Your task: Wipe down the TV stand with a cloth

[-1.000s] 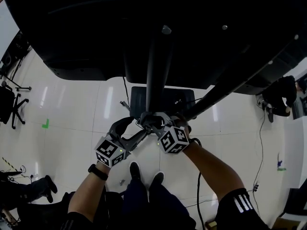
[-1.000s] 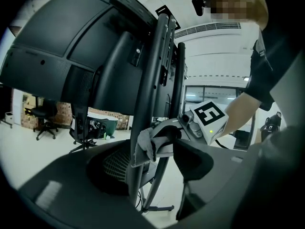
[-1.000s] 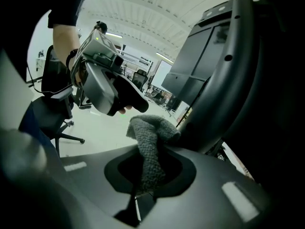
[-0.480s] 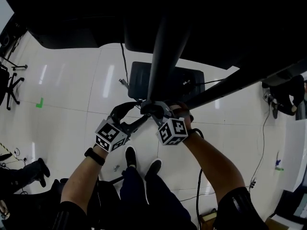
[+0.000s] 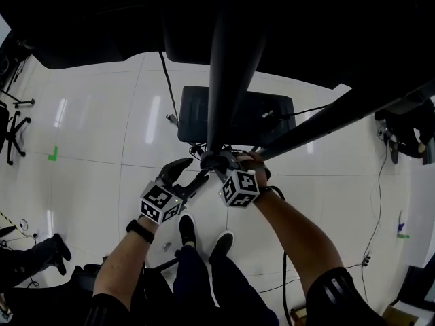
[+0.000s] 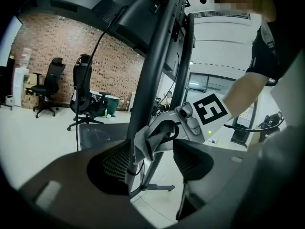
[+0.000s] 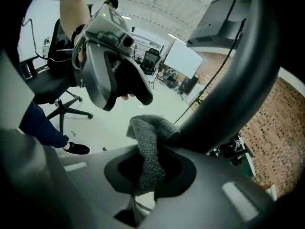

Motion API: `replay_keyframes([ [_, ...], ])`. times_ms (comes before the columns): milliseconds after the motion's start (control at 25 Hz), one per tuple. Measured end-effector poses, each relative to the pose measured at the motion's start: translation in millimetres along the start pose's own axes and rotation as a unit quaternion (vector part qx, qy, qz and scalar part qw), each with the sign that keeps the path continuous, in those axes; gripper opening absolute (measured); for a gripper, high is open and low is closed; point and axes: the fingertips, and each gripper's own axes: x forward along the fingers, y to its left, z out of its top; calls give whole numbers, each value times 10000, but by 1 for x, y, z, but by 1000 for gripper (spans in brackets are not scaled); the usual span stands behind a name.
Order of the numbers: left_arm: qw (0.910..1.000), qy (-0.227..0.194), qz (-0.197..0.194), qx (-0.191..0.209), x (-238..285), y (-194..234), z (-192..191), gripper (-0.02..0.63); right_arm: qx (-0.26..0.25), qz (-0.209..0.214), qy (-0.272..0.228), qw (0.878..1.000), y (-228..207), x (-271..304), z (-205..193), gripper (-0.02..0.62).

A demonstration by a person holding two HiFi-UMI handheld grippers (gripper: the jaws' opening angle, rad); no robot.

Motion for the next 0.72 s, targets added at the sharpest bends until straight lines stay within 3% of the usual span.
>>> replay_keyframes([
  [320,9999,-44,-5,-94,-5,-15,-12,302,768,9,270,9967,16,13,-25,37],
  [560,9997,-218,-56,33,-26,-41,25,304,1673,-324,-447,9844,0,-48,12,37],
  [720,9990,-368,-148,186,-44,-78,74,302,1754,-620,-836,9790,-17,-113,48,37],
])
